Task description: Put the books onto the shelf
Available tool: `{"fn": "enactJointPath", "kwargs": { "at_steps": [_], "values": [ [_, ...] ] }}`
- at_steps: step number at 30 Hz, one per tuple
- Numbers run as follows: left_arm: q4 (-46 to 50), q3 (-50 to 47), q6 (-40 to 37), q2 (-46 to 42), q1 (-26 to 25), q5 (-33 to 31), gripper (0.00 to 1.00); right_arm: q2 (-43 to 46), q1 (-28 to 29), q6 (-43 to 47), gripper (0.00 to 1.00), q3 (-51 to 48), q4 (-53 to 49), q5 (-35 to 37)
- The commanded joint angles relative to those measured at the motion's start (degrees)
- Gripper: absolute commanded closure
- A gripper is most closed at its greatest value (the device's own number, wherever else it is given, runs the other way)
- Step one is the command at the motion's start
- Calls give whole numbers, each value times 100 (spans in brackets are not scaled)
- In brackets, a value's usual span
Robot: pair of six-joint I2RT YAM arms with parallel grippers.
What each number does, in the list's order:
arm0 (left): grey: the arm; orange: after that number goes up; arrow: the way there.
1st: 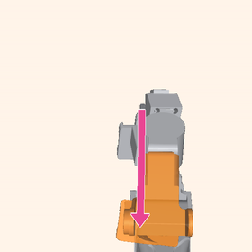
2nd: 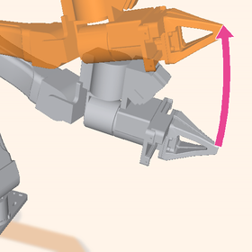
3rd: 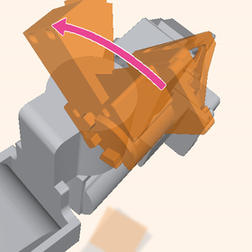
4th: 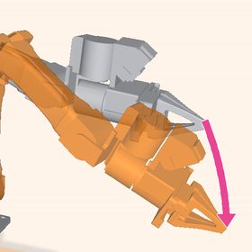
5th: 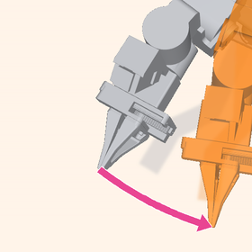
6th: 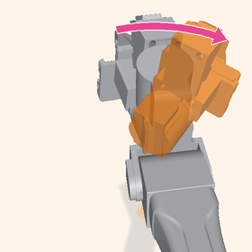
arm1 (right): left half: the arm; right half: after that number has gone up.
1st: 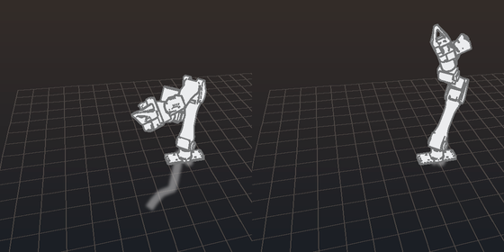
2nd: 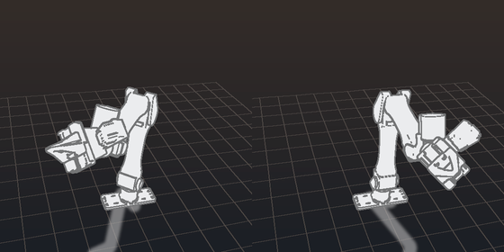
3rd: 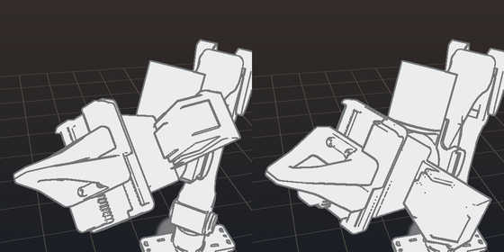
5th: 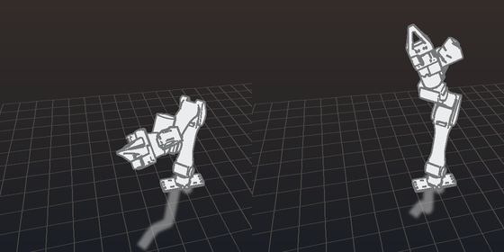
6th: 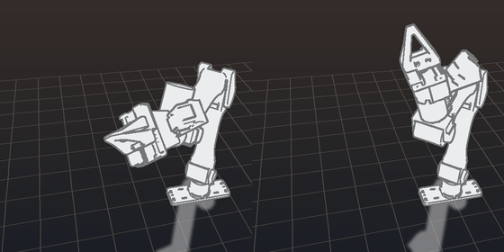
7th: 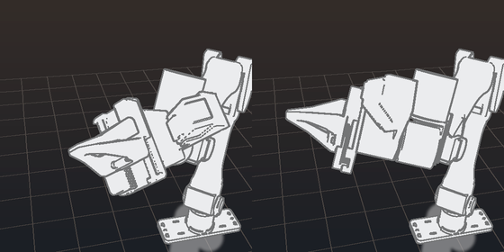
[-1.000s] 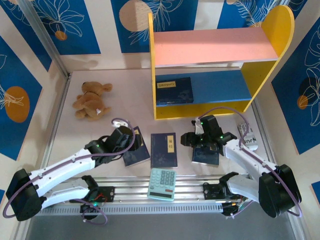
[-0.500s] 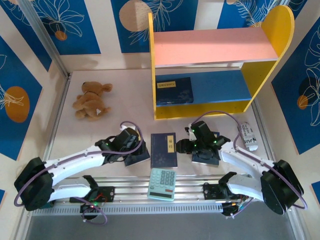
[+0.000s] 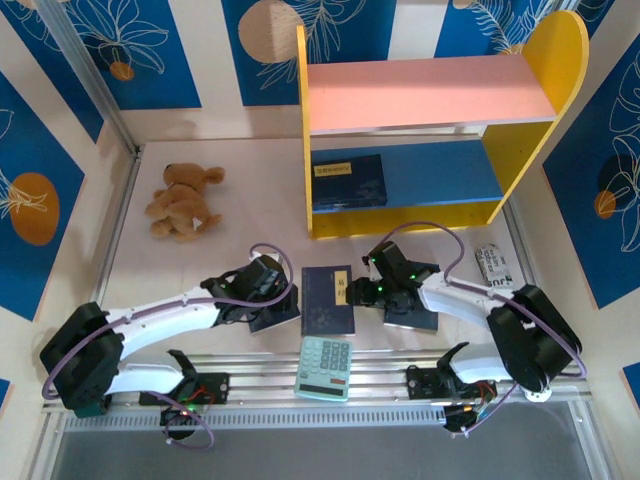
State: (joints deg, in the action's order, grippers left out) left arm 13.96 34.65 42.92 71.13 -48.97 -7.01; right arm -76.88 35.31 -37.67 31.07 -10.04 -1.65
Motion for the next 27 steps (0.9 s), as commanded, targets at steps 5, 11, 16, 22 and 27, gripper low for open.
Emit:
{"fn": "enactJointPath", "kwargs": {
  "at_steps": [5,11,16,22,27],
  "values": [
    [208,46,-51,-343,-69,4,35,-577,105,20,52,412,344,-46],
    [163,-24,-3,-278,-110,61,35,-1021,133,47,53,553,514,-183],
    [75,92,-90,26,-119,125,34,-1206,134,104,66,635,512,-230],
    [29,375,-231,437,-139,261,35,-1167,33,179,82,619,402,-194],
    [-67,477,-243,589,-174,349,35,-919,-224,275,89,457,329,-247]
  ]
}}
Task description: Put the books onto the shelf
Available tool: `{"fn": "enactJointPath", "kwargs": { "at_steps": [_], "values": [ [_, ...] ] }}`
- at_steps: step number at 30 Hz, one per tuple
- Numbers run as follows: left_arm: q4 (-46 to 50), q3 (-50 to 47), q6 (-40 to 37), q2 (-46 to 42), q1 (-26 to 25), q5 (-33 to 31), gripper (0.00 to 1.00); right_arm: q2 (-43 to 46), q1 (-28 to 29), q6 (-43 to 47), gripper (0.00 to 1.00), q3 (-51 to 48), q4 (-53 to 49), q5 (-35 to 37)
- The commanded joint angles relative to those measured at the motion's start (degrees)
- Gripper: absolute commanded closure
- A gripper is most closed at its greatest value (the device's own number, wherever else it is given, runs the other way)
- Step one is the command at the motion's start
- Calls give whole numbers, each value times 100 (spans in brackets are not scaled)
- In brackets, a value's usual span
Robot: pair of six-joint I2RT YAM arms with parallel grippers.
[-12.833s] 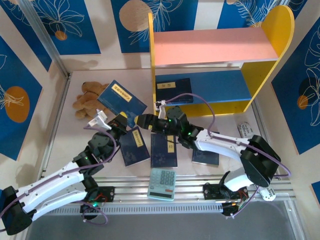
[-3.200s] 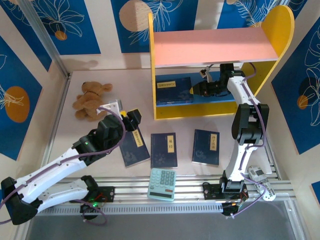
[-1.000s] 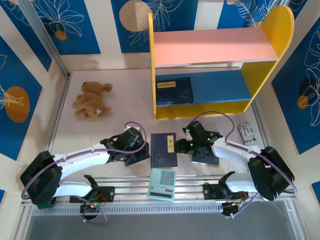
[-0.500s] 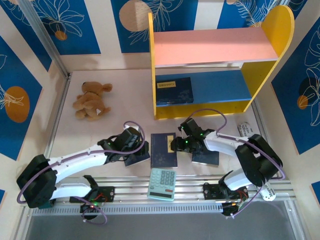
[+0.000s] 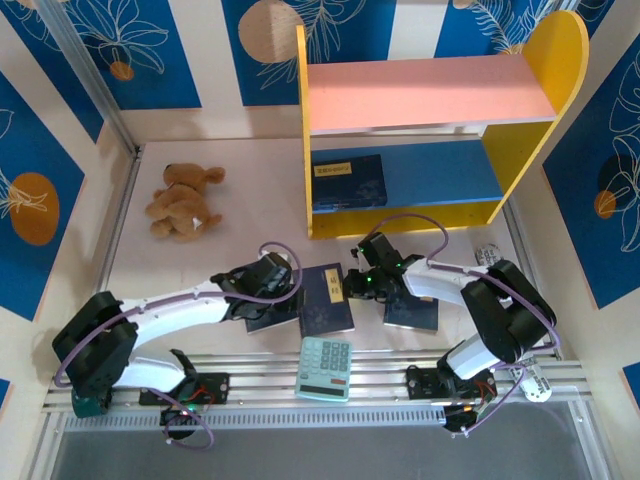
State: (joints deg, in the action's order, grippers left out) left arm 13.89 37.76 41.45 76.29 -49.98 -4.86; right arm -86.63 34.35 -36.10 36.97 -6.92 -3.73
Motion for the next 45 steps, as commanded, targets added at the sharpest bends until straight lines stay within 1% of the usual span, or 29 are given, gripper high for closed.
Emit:
{"fn": "enactJointPath", "kwargs": {
  "at_steps": [1,7,10,15,18,23,28,31,33,35,37,45],
  "values": [
    [-60,184,-94,95,-84,143,35,133,-193,139,89,-186,-5,-44],
    [-48,263,-111,204,-144,187,35,677,-697,239,90,-579,-79,-240],
    [-52,304,-102,259,-170,187,35,873,-774,234,90,-698,4,-386],
    [-36,390,-102,342,-214,179,35,918,-573,235,87,-576,-152,-278],
    [-15,434,-105,361,-228,179,35,902,-480,235,83,-525,-148,-313],
    [3,434,-96,357,-267,170,35,854,-157,321,72,-354,-210,-204],
    [-21,443,-85,378,-302,196,35,510,217,388,66,-46,-347,14],
    [-22,467,-84,396,-311,196,35,233,440,381,66,197,-499,279],
    [-2,480,-85,390,-327,196,35,201,485,332,66,249,-469,405],
    [14,487,-102,371,-332,196,35,251,413,352,66,289,-379,285],
    [51,478,-111,352,-336,183,35,233,345,406,66,425,-504,215],
    [79,452,-115,299,-337,157,35,72,258,609,66,672,-823,296]
  ]
}}
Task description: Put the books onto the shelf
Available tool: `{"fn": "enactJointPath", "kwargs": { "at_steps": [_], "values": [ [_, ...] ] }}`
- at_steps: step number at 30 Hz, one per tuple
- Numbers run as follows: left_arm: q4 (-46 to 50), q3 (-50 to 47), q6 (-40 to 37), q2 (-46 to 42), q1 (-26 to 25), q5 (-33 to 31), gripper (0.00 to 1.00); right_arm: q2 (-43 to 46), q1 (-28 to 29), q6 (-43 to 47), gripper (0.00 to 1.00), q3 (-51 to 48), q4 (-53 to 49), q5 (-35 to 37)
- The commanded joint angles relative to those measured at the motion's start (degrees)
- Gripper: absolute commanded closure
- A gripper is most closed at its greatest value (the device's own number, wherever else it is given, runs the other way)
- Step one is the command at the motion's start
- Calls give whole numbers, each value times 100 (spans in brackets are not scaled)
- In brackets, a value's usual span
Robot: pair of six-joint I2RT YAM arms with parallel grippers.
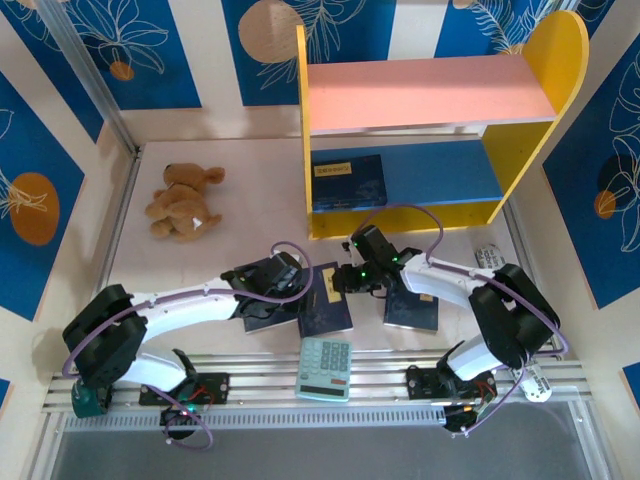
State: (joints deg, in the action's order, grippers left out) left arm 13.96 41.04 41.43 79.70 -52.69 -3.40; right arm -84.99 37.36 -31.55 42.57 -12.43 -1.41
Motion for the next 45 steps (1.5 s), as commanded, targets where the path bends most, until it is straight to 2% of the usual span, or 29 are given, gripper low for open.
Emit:
{"fn": "enactJointPath", "kwargs": {
  "at_steps": [1,6,13,21,30,45],
  "values": [
    [73,129,-116,-31,-66,23,35,-112,-36,166,66,120,-302,86],
    [101,132,-126,-52,-72,-7,35,18,-96,167,66,66,-313,203],
    [200,126,-134,-232,-66,-65,34,820,-937,551,67,464,-618,-167],
    [333,133,-119,-436,-66,-137,34,969,-1638,902,70,1338,-805,-634],
    [471,115,-109,-646,-66,-221,34,471,-1678,1008,71,2176,-841,-858],
    [599,45,-96,-790,-71,-302,34,-226,-1623,1011,71,2687,-761,-1006]
  ]
}}
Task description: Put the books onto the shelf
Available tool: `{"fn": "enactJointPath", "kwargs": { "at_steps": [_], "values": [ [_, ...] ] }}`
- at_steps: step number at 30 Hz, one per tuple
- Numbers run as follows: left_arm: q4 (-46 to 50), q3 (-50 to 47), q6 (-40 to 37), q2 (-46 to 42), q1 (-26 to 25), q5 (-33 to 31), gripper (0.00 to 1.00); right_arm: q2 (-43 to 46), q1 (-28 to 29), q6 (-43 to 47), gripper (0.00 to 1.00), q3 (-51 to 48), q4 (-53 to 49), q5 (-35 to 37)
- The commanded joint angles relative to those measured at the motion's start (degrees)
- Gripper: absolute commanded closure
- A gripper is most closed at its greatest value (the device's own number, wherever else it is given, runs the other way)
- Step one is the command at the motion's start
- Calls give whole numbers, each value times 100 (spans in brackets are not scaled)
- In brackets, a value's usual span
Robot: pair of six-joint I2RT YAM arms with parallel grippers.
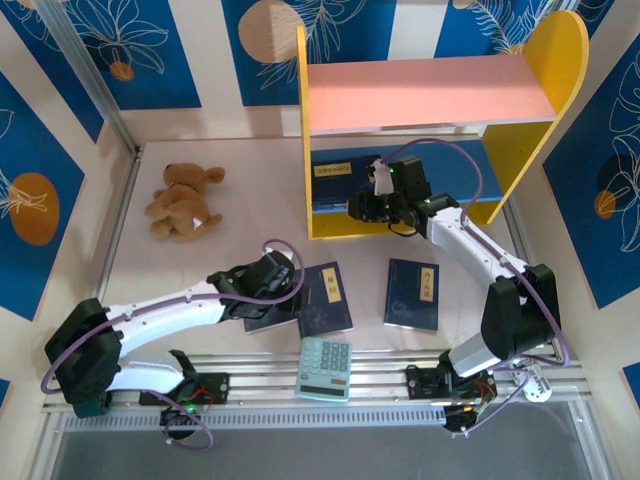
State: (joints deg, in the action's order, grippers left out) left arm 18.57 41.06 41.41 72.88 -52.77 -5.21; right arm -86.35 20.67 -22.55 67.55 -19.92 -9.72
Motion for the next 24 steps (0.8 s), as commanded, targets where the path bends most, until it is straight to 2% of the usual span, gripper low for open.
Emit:
{"fn": "enactJointPath", "kwargs": {
  "at_steps": [1,24],
  "values": [
    [150,51,-98,-115,-58,-121,34,-122,51,117,71,218,-12,-180],
    [265,43,-133,-233,-58,-200,34,-540,117,100,71,526,15,-277]
  ]
}}
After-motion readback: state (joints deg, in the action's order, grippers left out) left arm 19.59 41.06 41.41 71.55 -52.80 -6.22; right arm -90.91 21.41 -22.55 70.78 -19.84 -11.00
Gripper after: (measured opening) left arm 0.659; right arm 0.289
